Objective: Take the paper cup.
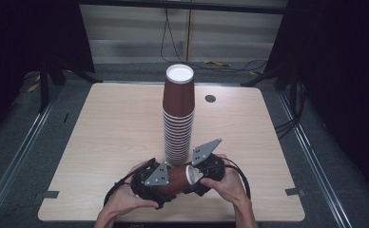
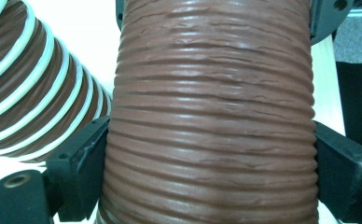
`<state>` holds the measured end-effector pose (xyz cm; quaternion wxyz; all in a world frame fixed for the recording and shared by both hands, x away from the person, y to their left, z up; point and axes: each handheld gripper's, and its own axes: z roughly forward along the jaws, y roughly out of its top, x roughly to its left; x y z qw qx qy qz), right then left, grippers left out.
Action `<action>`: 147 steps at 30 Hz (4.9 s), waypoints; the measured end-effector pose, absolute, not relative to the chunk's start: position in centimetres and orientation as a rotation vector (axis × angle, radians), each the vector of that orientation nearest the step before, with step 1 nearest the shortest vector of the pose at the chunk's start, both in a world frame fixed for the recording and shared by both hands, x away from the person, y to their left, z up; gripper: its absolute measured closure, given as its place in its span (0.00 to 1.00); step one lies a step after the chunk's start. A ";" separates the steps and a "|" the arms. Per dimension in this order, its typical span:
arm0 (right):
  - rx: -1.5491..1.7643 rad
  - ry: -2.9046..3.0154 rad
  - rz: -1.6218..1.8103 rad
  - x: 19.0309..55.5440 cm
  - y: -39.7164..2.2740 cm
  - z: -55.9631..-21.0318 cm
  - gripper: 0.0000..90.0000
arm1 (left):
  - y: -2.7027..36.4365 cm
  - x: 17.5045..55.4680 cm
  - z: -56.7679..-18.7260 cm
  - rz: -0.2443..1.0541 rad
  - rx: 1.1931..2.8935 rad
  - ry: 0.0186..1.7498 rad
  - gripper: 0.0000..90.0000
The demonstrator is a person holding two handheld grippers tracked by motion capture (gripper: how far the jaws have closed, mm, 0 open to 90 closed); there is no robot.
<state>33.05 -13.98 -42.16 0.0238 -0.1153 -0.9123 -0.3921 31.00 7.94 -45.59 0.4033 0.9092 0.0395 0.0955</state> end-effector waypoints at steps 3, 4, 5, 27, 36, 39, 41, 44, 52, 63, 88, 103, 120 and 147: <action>-0.359 -2.820 -1.215 33.1 -14.1 -42.1 0.25 | 8.3 31.1 -45.5 0.237 2.255 0.093 0.12; -0.355 -2.812 -1.228 33.1 -14.1 -42.1 0.25 | 8.4 31.1 -45.5 0.233 2.242 0.094 0.12; -0.360 -2.808 -1.234 33.1 -14.2 -42.1 0.25 | 8.5 31.1 -45.5 0.224 2.229 0.097 0.12; -0.371 -2.771 -1.263 33.2 -14.6 -42.1 0.25 | 9.4 31.1 -45.4 0.253 2.139 0.051 0.12; -0.369 -2.767 -1.271 33.1 -14.9 -41.9 0.26 | 10.2 31.2 -45.0 0.214 2.050 0.060 0.13; -0.380 -2.786 -1.263 33.1 -14.9 -42.0 0.26 | 10.5 31.1 -44.9 0.235 2.038 0.061 0.14; -0.397 -2.797 -1.245 33.1 -14.9 -42.1 0.26 | 10.8 31.1 -44.7 0.231 2.001 0.074 0.17; -0.411 -2.781 -1.267 33.2 -15.2 -42.3 0.26 | 11.4 31.2 -44.6 0.244 1.967 0.108 0.17; -0.499 -2.749 -1.325 33.2 -16.3 -42.9 0.25 | 12.4 30.9 -44.5 0.265 1.899 0.217 0.17; -0.558 -2.682 -1.430 32.9 -17.2 -44.1 0.25 | 13.4 30.3 -45.5 0.246 1.800 0.290 0.17; -0.523 -2.505 -1.706 32.7 -18.4 -45.3 0.25 | 14.0 30.4 -46.1 0.218 1.770 0.311 0.17; -0.474 -2.426 -1.791 32.6 -18.5 -45.3 0.25 | 12.7 31.1 -46.9 0.180 1.810 0.309 0.00; -0.438 -2.455 -1.752 32.6 -17.5 -45.4 0.25 | 11.4 31.7 -47.2 0.117 1.805 0.250 0.01; -0.446 -2.536 -1.720 32.6 -16.9 -46.1 0.17 | 11.7 31.4 -46.0 0.169 1.891 0.259 0.04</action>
